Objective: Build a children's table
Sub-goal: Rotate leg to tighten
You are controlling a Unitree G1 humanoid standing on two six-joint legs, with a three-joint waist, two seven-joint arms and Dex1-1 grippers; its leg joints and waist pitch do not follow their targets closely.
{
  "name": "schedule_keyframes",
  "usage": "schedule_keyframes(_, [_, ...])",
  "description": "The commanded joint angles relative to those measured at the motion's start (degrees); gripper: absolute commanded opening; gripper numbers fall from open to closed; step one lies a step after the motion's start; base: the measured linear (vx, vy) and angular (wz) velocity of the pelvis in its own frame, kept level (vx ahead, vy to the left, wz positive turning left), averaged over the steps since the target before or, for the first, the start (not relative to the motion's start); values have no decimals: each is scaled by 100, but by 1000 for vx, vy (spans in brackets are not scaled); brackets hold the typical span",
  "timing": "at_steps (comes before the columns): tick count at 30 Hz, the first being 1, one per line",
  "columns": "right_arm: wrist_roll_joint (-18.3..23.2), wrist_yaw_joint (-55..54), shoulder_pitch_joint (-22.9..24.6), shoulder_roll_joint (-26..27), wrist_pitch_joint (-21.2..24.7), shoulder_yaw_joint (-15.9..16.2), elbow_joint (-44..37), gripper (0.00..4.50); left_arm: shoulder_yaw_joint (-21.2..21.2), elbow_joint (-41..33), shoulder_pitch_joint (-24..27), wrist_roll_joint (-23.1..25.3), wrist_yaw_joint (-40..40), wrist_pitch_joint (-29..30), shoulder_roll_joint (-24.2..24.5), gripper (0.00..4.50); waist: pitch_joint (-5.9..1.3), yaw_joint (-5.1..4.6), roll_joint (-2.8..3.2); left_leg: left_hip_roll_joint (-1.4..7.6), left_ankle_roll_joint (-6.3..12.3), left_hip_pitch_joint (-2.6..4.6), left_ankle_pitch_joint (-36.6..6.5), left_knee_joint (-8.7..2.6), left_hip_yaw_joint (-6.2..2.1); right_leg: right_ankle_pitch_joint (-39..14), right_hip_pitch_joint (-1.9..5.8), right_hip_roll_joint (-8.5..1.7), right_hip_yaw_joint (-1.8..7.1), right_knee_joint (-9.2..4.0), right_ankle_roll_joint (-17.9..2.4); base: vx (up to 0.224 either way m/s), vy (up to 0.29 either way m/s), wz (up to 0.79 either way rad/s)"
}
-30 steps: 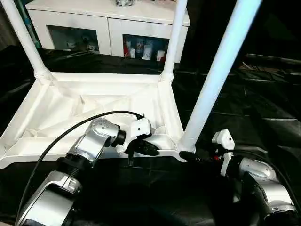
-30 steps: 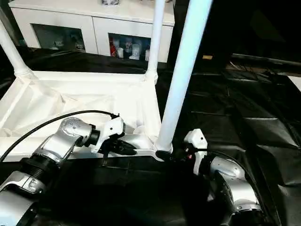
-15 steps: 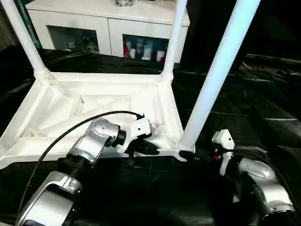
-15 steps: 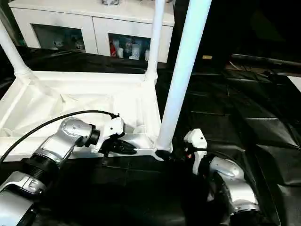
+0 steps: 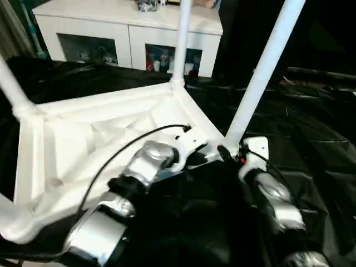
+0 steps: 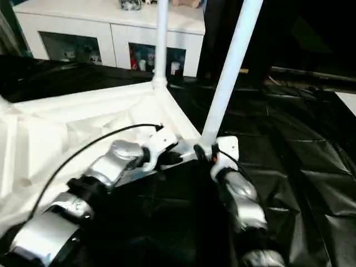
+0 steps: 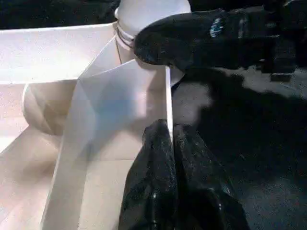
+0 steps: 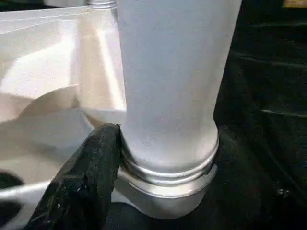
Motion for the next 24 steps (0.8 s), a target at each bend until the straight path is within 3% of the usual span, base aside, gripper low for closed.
schedule_keyframes(1, [-226, -52, 5, 142, -13, 172, 265, 270, -85, 258, 224, -19, 118, -50, -226, 0, -242, 22, -50, 245, 237, 25, -1483, -407, -136, -1541, 187, -313, 191, -471, -936, 0, 0, 0])
schedule_keyframes(3, [-146, 252, 40, 224, -120, 255, 164, 270, -137, 260, 230, -3, 63, -83, -239, 0, -243, 22, -42, 249, 275, 20, -1525, -410, -140, -1558, 188, -318, 191, -477, -924, 0, 0, 0])
schedule_keyframes(5, [241, 867, 164, 318, -177, 204, -157, 326, -152, 229, 237, -32, -72, -133, -220, 0, -236, 40, -59, 259, 349, 27, -1515, -409, -135, -1486, 184, -314, 195, -470, -937, 0, 0, 0])
schedule_keyframes(6, [241, 867, 164, 318, -177, 204, -157, 340, -152, 229, 237, -32, -72, -133, -220, 0, -236, 48, -55, 258, 372, 28, -1506, -405, -130, -1463, 183, -314, 197, -472, -950, 0, 0, 0])
schedule_keyframes(9, [473, 1484, 319, 35, -144, 201, -452, 350, -229, 116, 265, 8, -446, -255, -40, 0, -241, 57, -66, 258, 479, -9, -1335, -402, -132, -1238, 214, -314, 188, -445, -998, 0, 0, 0])
schedule_keyframes(11, [506, 1917, 447, -295, -72, 272, -622, 384, -282, -49, 316, -13, -784, -344, 136, 0, -231, 69, -50, 260, 536, -14, -1306, -393, -128, -1262, 224, -319, 186, -457, -1006, 0, 0, 0])
schedule_keyframes(13, [524, 2453, 629, -725, 14, 321, -856, 388, -353, -285, 397, -63, -1263, -440, 400, 0, -226, 63, -27, 261, 564, -40, -1288, -400, -135, -1379, 231, -326, 177, -466, -1008, 0, 0, 0])
schedule_keyframes(15, [549, 2665, 702, -865, 57, 320, -971, 388, -376, -365, 427, -81, -1449, -523, 503, 0, -217, 76, -38, 268, 536, -13, -1365, -396, -125, -1586, 210, -320, 180, -501, -964, 0, 0, 0])
schedule_keyframes(20, [809, 3514, 1004, -1345, 333, 398, -1539, 388, -416, -866, 636, -396, -2519, -828, 931, 0, -215, 100, -14, 305, 522, -2, -1302, -407, -121, -1227, 206, -312, 173, -444, -1159, 0, 0, 0])
schedule_keyframes(24, [809, 3924, 1185, -1584, 345, 562, -1801, 388, -511, -1360, 868, -577, -3228, -677, 1281, 0, -212, 152, 19, 331, 474, 32, -1265, -417, -110, -997, 192, -311, 177, -404, -1291, 0, 0, 0])
